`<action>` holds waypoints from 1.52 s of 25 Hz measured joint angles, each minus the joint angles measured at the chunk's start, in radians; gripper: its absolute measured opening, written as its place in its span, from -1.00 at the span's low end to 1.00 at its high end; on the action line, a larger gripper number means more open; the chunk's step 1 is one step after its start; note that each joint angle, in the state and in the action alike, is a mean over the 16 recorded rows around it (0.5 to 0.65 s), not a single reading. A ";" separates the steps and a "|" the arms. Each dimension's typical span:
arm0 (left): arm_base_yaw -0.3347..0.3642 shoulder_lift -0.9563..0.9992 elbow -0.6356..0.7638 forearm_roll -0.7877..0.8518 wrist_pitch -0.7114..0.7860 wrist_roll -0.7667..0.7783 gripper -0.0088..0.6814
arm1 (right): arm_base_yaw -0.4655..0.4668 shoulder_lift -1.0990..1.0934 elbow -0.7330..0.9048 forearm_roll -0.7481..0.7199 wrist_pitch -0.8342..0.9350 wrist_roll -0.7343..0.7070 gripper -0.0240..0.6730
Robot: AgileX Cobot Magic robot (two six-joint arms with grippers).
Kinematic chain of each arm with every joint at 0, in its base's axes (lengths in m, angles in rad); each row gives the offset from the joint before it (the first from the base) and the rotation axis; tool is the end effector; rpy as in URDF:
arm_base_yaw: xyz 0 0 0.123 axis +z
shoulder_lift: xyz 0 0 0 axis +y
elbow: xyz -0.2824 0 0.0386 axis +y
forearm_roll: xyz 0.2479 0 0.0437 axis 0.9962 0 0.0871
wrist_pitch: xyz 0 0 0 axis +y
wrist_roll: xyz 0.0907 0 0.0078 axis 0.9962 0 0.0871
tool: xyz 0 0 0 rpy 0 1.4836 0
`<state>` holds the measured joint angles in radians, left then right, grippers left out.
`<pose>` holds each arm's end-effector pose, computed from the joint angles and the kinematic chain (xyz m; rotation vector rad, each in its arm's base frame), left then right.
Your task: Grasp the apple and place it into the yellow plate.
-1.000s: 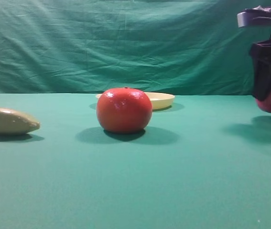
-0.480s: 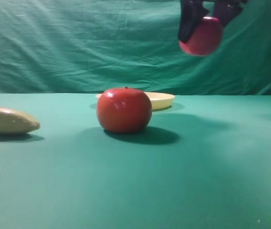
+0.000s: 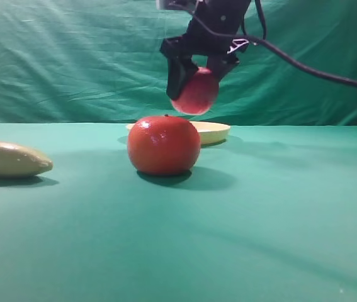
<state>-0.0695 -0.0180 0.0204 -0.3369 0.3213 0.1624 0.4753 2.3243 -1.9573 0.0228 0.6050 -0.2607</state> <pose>0.0525 -0.0132 0.1798 -0.0046 1.7964 -0.2569 0.4672 0.2418 0.1839 -0.8684 2.3006 0.1181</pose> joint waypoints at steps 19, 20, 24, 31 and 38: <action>0.000 0.000 0.000 0.000 0.000 0.000 -0.52 | 0.001 -0.016 -0.014 0.020 -0.014 0.001 0.79; 0.000 0.000 0.000 0.000 0.000 0.000 -0.52 | 0.001 -0.028 -0.014 0.019 -0.007 0.002 0.79; 0.000 0.000 0.000 0.000 0.000 0.000 -0.52 | 0.001 -0.089 -0.014 0.012 0.038 0.004 0.61; 0.000 0.000 0.000 0.000 0.000 0.000 -0.52 | 0.001 -0.229 -0.014 -0.011 0.162 0.041 -0.10; 0.000 0.000 0.000 0.000 0.000 0.000 -0.52 | 0.001 -0.372 -0.014 -0.045 0.333 0.144 -0.75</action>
<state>-0.0695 -0.0180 0.0204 -0.3369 0.3213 0.1624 0.4764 1.9525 -1.9715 -0.0225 0.9384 -0.1163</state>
